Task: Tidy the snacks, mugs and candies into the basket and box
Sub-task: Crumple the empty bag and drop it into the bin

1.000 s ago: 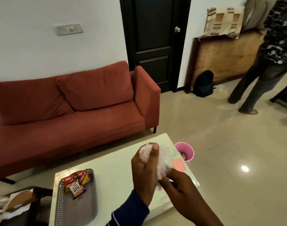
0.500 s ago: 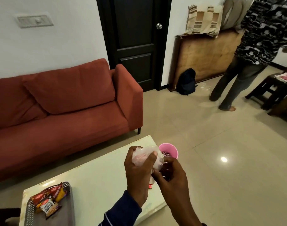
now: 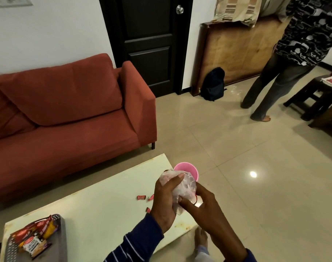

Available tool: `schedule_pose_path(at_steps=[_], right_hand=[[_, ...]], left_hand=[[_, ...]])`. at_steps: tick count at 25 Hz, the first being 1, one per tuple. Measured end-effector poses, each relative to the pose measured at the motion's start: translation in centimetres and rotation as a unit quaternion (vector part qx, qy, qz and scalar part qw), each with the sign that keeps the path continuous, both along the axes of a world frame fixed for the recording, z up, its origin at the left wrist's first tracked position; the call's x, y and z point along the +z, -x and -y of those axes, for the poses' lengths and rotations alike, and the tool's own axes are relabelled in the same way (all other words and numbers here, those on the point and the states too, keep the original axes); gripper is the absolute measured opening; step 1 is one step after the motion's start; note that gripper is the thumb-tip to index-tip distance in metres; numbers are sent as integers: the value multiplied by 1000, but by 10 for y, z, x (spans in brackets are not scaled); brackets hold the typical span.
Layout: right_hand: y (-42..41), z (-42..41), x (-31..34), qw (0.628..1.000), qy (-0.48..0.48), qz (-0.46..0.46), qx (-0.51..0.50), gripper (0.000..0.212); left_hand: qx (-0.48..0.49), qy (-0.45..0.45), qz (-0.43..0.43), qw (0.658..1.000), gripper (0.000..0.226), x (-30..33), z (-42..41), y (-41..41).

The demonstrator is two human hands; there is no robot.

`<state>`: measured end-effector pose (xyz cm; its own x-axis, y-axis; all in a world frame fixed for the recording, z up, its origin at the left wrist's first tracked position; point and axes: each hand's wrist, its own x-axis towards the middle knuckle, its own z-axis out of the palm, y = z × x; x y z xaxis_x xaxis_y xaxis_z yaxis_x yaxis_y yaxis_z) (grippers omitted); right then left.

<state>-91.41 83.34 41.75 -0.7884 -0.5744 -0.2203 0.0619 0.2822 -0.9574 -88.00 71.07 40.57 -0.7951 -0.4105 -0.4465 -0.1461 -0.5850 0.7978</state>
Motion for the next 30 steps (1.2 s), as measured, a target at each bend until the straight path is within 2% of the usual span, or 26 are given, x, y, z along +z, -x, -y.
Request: schedule_pose_path(at_steps=[2,3,5,7,11,14,16,19,22,27,30], right_hand=[[42,-17,-14,998,12,45,33,54],[64,-24,-22,995,36,84,40,52],[106,-37,-38,991,56,122,24,38],[149,-46,-54,992,60,113,-14,26],[248,-51,-99,995,-4,71,-70,23],[310,-37,-143,987,-143,-41,-65,19],[340,-24,-171,977,-188,-91,-42,19],[375,-3,-212,968,-234,-90,-7,26],[394,15,-256,962,-264,-71,19,28],[418,36,-301,948,-309,34,74,59],[420,40,-306,958,-281,35,45,51]], left_hand=[[-2,7,21,1000,85,-7,-14,28],[-7,18,28,999,82,-11,-20,45],[-26,31,39,998,72,-18,-35,80],[-50,38,52,997,59,-24,-48,115],[-91,103,128,982,54,-45,-76,166],[-128,101,173,971,39,-70,-88,182],[-141,99,185,968,38,-77,-91,189],[-157,118,199,960,39,-84,-91,200],[-134,111,231,957,34,-93,-94,207],[-86,119,271,951,38,-100,-102,204],[-69,138,295,943,33,-102,-97,197]])
